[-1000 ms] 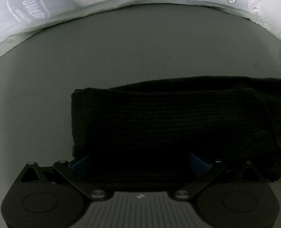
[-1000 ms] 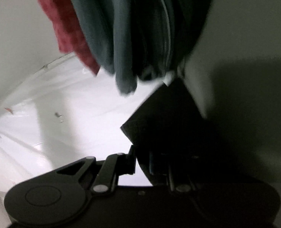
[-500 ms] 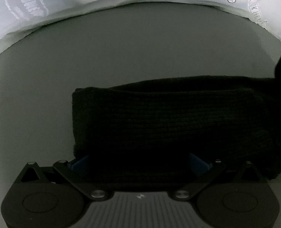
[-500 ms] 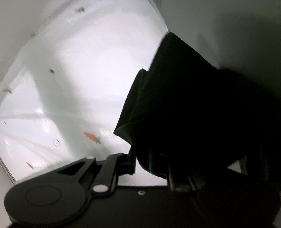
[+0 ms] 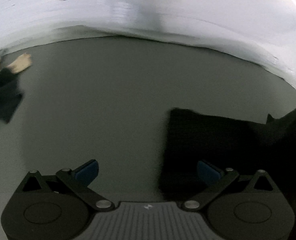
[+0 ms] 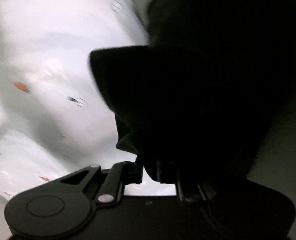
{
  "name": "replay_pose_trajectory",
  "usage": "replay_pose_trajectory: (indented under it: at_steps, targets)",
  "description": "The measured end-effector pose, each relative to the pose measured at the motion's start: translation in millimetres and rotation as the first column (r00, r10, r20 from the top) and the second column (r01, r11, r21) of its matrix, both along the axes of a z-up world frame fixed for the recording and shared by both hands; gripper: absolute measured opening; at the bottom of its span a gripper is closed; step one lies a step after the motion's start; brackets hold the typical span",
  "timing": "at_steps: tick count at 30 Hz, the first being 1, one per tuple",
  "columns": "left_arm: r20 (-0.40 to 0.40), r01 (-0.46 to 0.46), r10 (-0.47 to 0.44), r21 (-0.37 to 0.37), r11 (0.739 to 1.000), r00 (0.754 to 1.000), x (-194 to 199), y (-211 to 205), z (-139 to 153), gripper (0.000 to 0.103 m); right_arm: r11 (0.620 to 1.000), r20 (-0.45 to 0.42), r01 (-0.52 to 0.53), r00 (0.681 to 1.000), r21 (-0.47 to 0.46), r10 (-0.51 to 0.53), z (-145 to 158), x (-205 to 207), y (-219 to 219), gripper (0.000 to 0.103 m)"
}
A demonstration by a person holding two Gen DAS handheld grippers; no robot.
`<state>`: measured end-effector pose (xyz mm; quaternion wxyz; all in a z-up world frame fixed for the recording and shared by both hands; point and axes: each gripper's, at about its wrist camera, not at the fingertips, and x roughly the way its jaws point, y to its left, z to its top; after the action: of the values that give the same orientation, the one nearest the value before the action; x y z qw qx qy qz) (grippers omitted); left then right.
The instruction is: Fold clothes
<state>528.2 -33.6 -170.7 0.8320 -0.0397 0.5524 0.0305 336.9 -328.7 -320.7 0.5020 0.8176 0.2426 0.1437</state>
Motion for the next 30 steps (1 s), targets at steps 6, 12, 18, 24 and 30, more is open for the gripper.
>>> replay_pose_trajectory:
  at_steps: [6, 12, 18, 24, 30]
  targets:
    - [-0.054, -0.113, 0.111, -0.025, 0.993, 0.992, -18.9, 48.3, -11.5, 0.103, 0.992, -0.029, -0.117, 0.993, -0.054, 0.116, 3.0, 4.0, 30.8, 0.042]
    - [-0.077, -0.155, 0.153, -0.015, 0.988, 0.985, -32.2, 63.4, -14.4, 0.103, 0.952, 0.013, -0.242, 0.968, -0.190, 0.249, 32.2, 5.9, 47.2, 0.044]
    - [-0.027, -0.076, 0.075, -0.069, 0.995, 0.997, -34.0, 39.0, 2.4, 0.103, 0.937, 0.012, -0.173, 0.983, -0.303, 0.185, 57.3, -1.2, 11.9, 0.037]
    - [0.008, 0.053, -0.052, -0.078, 0.996, 0.999, -21.0, -7.3, 12.0, 0.103, 0.772, -0.042, -0.120, 0.992, -0.624, 0.120, 89.2, 18.1, -55.0, 0.038]
    - [0.015, 0.162, -0.161, -0.033, 0.986, 0.987, -1.7, -50.5, 8.3, 0.103, 0.331, -0.141, -0.160, 0.987, -0.930, 0.081, 123.7, 15.7, -81.2, 0.047]
